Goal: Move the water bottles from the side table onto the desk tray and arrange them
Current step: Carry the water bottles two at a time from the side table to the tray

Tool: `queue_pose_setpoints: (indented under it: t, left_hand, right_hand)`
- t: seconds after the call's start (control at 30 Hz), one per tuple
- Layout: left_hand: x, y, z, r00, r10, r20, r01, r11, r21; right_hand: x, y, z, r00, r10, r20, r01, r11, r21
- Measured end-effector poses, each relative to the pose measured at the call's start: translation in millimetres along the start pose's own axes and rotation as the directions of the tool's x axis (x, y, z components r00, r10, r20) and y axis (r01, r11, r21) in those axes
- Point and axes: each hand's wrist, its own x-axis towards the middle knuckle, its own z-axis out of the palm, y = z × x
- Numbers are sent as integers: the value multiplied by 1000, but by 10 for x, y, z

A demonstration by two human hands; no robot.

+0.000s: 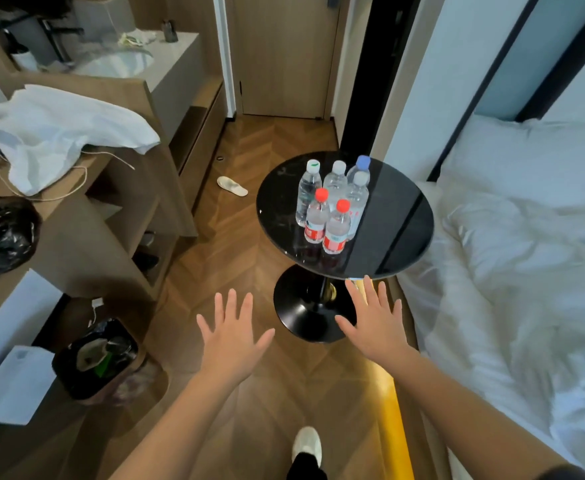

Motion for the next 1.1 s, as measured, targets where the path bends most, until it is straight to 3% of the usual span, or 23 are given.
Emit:
queue_pose_setpoints:
  t: [0.13, 0.4, 0.77, 0.93, 1.1]
  left_hand:
    - [495, 211, -22, 999, -41, -22, 40, 999, -27]
    - [1357, 494, -67, 999, -46, 12, 46, 998, -30]
    - [2702, 990, -519, 994, 108, -24, -109, 992, -59]
    - [3116, 1168, -764, 968, 219, -126, -236, 961, -142]
    - [3364, 1323, -851, 941, 319, -112, -335, 924, -183]
  right_hand:
    - [601, 223, -233, 1000, -11, 18, 11, 1000, -21]
    - [1396, 540, -341, 993, 98, 65, -100, 994, 32]
    - [2396, 598, -841, 984, 173, -34, -164, 971, 174]
    - [2769, 503, -1181, 968, 153, -201, -52, 899, 434]
    - [3078, 508, -1371, 986, 32, -164, 39, 910, 412]
